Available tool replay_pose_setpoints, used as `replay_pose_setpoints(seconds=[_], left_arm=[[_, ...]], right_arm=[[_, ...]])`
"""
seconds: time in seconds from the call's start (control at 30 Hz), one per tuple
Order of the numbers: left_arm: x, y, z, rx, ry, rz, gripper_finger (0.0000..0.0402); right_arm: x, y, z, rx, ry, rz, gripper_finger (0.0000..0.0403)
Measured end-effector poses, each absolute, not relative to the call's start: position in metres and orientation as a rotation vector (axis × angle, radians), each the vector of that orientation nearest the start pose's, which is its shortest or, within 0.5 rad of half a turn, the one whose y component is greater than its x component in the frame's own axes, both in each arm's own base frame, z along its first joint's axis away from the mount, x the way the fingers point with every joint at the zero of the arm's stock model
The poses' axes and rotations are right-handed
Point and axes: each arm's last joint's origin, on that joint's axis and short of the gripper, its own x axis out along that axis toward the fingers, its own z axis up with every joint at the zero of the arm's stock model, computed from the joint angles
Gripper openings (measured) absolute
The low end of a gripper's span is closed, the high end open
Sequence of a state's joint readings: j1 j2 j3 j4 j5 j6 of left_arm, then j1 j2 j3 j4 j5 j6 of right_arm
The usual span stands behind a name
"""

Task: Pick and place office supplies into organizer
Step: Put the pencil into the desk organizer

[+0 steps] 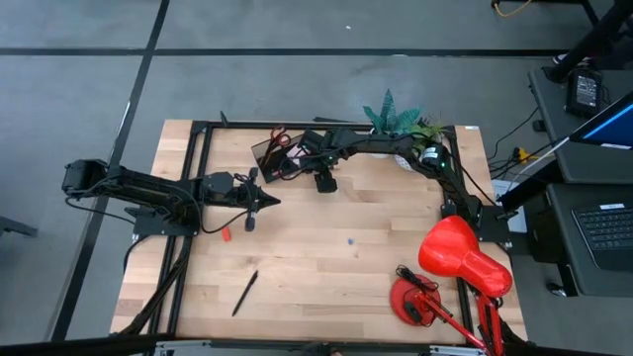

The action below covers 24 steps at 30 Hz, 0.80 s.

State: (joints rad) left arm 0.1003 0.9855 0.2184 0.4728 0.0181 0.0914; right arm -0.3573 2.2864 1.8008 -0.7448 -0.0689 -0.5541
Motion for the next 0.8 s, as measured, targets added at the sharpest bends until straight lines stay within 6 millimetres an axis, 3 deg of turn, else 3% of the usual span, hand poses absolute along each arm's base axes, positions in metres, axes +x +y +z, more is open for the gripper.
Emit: replay_pose_setpoints(seconds=[0.47, 0.8], left_arm=[[0.184, 0.018, 0.169, 0.073, 0.297, 0.068, 0.0003], [0.184, 0.018, 0.169, 0.073, 0.297, 0.068, 0.0002]], right_arm=[[0.451, -0.148, 0.152, -0.311, 1.193, 0.090, 0.0202], [0.451, -0.148, 0.152, -0.278, 1.193, 0.060, 0.0202]])
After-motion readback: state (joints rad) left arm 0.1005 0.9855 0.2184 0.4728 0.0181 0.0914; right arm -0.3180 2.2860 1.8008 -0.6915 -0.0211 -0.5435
